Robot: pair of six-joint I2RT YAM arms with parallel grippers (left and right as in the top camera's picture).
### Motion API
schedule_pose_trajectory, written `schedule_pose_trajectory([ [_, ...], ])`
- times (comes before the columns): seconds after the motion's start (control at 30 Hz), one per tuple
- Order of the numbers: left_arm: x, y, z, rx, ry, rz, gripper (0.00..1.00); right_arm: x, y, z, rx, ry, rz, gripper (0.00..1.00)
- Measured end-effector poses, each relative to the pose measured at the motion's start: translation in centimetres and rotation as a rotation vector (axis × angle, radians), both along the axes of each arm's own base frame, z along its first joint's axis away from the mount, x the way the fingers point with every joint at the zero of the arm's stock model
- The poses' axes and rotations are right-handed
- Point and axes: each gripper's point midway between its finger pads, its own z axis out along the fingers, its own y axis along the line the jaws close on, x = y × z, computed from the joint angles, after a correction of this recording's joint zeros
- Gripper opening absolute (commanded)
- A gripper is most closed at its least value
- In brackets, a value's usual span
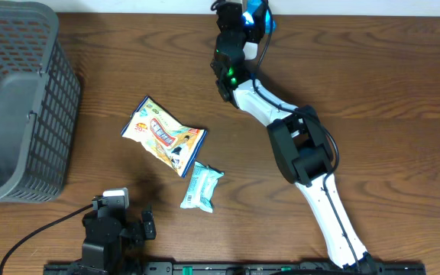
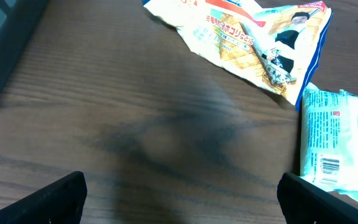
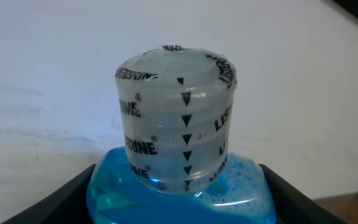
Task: Scan the item barcode
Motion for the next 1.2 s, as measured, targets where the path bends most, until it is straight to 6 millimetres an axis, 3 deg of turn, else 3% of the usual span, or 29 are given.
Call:
schedule_pose_trajectory([
  [0.33, 0.0, 0.0, 0.0, 0.0, 0.0, 0.0, 0.98, -0.4, 1.5, 1.8, -0.083, -0.029, 0.004, 0.35],
  [0.67, 0.0, 0.0, 0.0, 0.0, 0.0, 0.0, 0.98, 0.1, 2.4, 2.4, -0.197, -0.012, 0.051, 0.33],
  [0.87, 0.0, 0.0, 0.0, 0.0, 0.0, 0.0, 0.98, -0.2, 1.8, 4.1, -0.258, -0.049, 0.018, 0.33],
  [1.2, 0.0, 0.0, 0.0, 0.0, 0.0, 0.0, 0.98, -0.2, 0.2, 3.1, -0.222, -0.008, -0.048, 0.38],
])
